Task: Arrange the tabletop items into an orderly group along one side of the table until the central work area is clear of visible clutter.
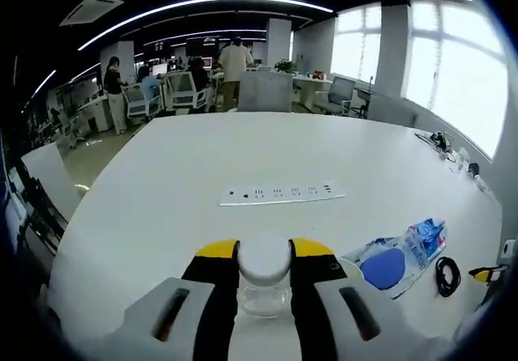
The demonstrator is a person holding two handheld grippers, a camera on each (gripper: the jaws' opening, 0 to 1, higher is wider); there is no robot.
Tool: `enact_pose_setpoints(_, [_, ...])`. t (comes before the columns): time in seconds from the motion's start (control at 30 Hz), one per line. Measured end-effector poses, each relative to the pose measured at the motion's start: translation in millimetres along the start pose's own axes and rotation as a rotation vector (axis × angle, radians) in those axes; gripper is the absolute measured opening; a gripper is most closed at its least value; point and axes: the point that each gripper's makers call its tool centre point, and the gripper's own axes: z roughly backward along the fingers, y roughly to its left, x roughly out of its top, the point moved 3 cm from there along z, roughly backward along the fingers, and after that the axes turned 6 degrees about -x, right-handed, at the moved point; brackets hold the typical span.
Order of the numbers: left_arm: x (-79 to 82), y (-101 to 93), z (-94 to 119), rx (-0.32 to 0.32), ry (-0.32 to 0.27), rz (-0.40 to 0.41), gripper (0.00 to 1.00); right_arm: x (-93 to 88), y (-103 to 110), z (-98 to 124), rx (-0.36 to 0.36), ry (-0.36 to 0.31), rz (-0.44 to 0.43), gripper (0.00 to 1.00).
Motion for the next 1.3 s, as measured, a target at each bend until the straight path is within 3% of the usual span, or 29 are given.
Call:
enact_pose_setpoints(0.27, [-0.2,1.0,0.1,0.032,0.008,0.023,0.22,-2.3,-1.6,-1.8,0.001,0.012,-0.001,0.50])
enact_pose_setpoints(1.13, [-2.4,-5.6,-2.3,0.095,-0.030,-0.034,0.23,-1.3,-4.3,1.1,0.000,-0.009,-0.023,0.50])
enact_pose_setpoints(1.2, [1.1,-5.4,0.6,0.107,-0.057,-0.047,0.26,-0.1,-4.1,1.6,0.000,-0.014,-0.023,0.50])
enact_pose_setpoints(1.3, [4.6,-7.3,4.2,0.098,-0.082,-0.037,0.38,4.0,-3.8,2.9,-0.001,-0.026,-0.017,0.51])
